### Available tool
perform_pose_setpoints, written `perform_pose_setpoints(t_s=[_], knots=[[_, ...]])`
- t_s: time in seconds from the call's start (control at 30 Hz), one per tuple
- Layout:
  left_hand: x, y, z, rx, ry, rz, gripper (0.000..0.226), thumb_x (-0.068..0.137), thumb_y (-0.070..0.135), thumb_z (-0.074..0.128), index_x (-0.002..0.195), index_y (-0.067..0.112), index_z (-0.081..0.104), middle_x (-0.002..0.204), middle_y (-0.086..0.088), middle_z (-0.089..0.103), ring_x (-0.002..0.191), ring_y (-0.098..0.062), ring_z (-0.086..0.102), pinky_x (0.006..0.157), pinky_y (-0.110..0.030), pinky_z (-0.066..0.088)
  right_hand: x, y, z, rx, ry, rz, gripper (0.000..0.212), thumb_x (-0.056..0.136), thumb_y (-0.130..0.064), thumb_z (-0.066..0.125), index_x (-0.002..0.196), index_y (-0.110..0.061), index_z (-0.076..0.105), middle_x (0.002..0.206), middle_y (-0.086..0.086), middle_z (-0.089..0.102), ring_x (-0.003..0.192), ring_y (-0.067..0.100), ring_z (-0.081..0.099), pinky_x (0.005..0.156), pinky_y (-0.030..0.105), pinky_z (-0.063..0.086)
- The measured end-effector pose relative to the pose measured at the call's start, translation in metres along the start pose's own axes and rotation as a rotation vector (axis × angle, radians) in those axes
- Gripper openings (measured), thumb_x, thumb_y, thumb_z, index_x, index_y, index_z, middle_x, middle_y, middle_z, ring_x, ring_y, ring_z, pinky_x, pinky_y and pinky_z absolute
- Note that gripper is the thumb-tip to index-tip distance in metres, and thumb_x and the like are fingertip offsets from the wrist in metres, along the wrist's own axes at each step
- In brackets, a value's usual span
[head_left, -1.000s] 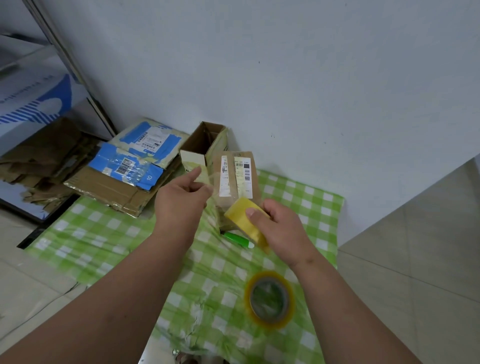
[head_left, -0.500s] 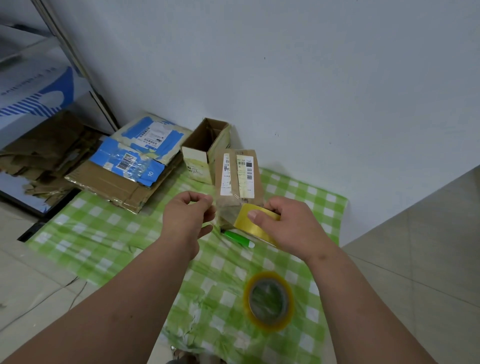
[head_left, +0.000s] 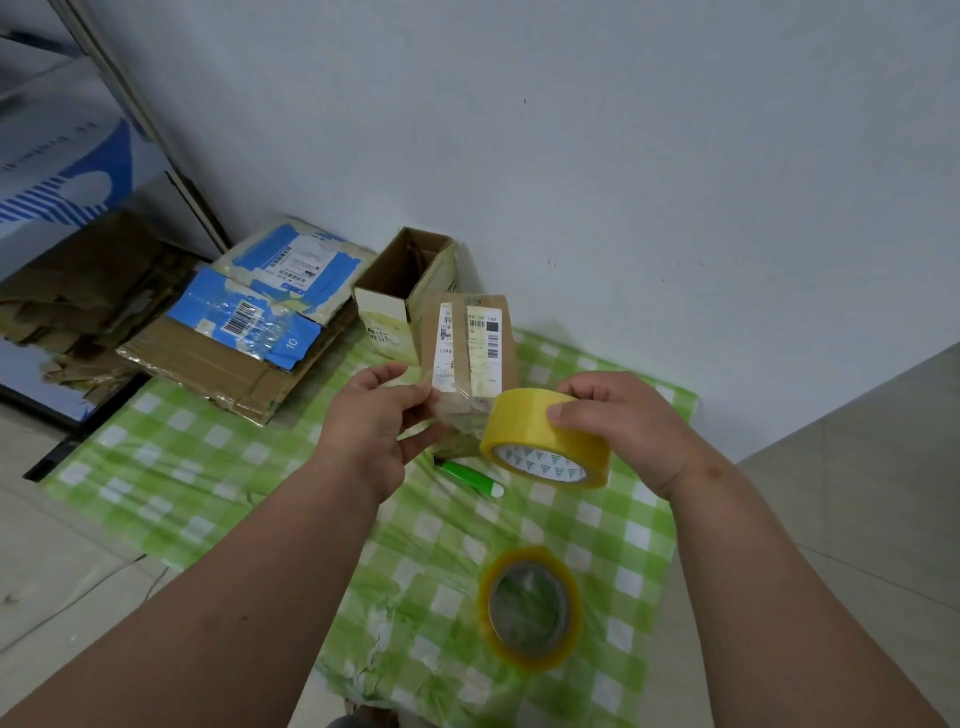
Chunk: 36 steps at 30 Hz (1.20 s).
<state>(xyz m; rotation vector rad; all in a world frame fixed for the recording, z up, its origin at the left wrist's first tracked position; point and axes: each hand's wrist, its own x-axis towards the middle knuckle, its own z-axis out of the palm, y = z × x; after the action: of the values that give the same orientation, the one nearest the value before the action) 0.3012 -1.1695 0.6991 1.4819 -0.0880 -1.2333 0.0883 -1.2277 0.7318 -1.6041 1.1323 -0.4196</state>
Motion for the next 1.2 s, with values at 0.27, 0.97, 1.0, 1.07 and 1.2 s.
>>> perform_pose_setpoints(t_s=[0.27,0.97,1.0,1.07,1.2], knots=[[0.006,0.007,0.003,0.213,0.003,0.01,0.008,0.083,0.005,0.073,0.089,0.003,0.069,0.061,-0.002,0.065,0.062,-0.014,0.057,0.058,-0.033,0.059,0.009,0.0,-0.012,-0.094,-0.097,0.02,0.032,0.07,-0.043,0.071,0.075,-0.011,0.067,0.065,-0.003,0.052,0.063,0.01,0.047,0.063,0.029,0.035],[0.021,-0.007,-0.001,0.036,0.204,0.045,0.015,0.09,0.007,0.067,0.078,0.015,0.064,0.075,-0.001,0.06,0.066,-0.013,0.051,0.052,-0.03,0.057,0.037,0.004,-0.042,-0.212,0.009,0.027,0.022,0.082,-0.037,0.074,0.075,-0.016,0.073,0.069,0.007,0.065,0.065,0.01,0.057,0.064,0.028,0.042],[0.022,-0.006,-0.003,0.035,0.208,0.051,0.014,0.09,0.006,0.068,0.078,0.014,0.064,0.075,-0.001,0.06,0.065,-0.013,0.051,0.053,-0.031,0.058,0.039,0.005,-0.044,-0.237,0.026,0.042,0.027,0.08,-0.041,0.075,0.076,-0.014,0.073,0.072,0.01,0.067,0.064,0.011,0.058,0.062,0.028,0.043],[0.024,-0.006,-0.004,0.031,0.215,0.054,0.014,0.089,0.006,0.068,0.078,0.014,0.065,0.075,-0.001,0.059,0.065,-0.012,0.05,0.056,-0.031,0.059,0.043,0.008,-0.047,-0.258,0.03,0.065,0.033,0.078,-0.046,0.075,0.077,-0.013,0.073,0.078,0.013,0.07,0.066,0.015,0.061,0.062,0.029,0.045],[0.026,-0.014,-0.004,0.003,0.269,0.03,0.013,0.09,0.006,0.067,0.08,0.012,0.063,0.079,-0.004,0.057,0.067,-0.012,0.048,0.06,-0.033,0.059,0.056,0.01,-0.045,-0.416,-0.023,0.078,0.03,0.082,-0.051,0.07,0.08,-0.021,0.073,0.079,0.005,0.067,0.074,0.016,0.061,0.067,0.032,0.045]])
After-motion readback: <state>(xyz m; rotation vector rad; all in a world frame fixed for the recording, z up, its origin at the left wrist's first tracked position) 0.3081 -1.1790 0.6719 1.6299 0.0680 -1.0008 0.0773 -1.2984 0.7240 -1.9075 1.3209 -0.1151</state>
